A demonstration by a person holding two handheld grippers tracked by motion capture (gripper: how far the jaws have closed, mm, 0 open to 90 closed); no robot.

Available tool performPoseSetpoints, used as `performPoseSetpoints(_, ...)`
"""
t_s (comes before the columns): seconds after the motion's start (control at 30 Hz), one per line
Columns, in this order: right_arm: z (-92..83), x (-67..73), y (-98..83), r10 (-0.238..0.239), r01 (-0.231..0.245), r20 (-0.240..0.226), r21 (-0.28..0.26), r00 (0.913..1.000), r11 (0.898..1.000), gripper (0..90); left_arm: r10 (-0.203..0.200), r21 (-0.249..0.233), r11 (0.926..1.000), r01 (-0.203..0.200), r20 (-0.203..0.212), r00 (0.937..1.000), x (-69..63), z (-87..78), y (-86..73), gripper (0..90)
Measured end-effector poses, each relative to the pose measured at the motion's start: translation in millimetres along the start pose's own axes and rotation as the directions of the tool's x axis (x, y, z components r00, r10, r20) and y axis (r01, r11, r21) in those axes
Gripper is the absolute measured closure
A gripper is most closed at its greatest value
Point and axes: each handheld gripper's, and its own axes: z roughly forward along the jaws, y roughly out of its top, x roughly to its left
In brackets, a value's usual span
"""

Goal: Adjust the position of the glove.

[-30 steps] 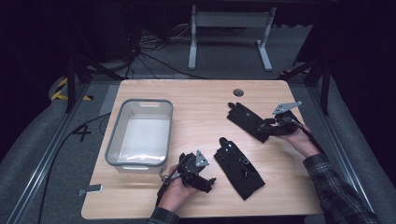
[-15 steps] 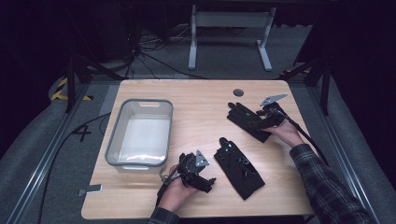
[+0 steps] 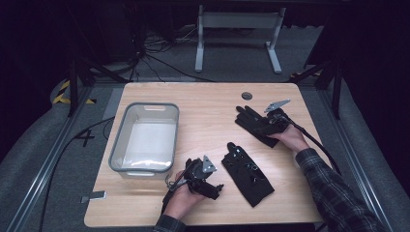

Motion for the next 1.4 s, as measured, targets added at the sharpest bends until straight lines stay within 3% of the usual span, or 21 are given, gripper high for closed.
performPoseSetpoints(0.27,-3.7,0.6,-1.1,0.002,-0.002,-0.006,0.0,1.0,1.0,48.4,0.0,0.0,1.0,0.0,-0.001,1.0,-0.1,0.0,0.0,0.1)
performPoseSetpoints(0.33,-5.8,-0.9,-2.5,0.007,-0.007,-0.011,-0.005,0.9999,1.0,60.3,-0.001,0.002,1.0,0.001,-0.001,1.0,-0.1,-0.1,-0.1,0.0)
performPoseSetpoints(0.37,-5.8,-0.9,-2.5,0.007,-0.007,-0.011,-0.005,0.9999,1.0,60.3,-0.001,0.002,1.0,0.001,-0.001,1.0,-0.1,-0.1,-0.1,0.0)
performPoseSetpoints(0.5,-7.5,-3.9,-5.1,0.017,-0.017,0.008,-0.018,0.9998,1.0,75.7,-0.002,0.001,1.0,0.002,0.0,1.0,-0.2,-0.1,-0.1,0.1)
performPoseSetpoints(0.77,-11.4,-1.1,-6.5,0.004,-0.003,0.028,-0.043,0.9996,0.999,77.6,0.0,0.0,1.0,0.0,0.0,1.0,0.0,0.0,0.0,0.1)
performPoseSetpoints(0.87,-15.7,-0.1,-8.3,0.02,-0.019,0.014,-0.061,0.9997,0.998,77.7,0.0,0.0,1.0,0.0,-0.001,1.0,0.0,0.0,0.0,0.1)
performPoseSetpoints(1.17,-38.0,10.1,-11.7,0.023,-0.021,0.03,-0.065,0.9993,0.998,77.6,-0.001,0.001,1.0,0.001,-0.001,1.0,-0.1,-0.1,-0.1,0.0)
performPoseSetpoints(1.4,-56.0,18.7,-15.9,0.037,-0.036,0.012,-0.088,0.9992,0.995,77.6,0.0,0.0,1.0,0.0,0.0,1.0,-0.1,0.0,0.0,0.0)
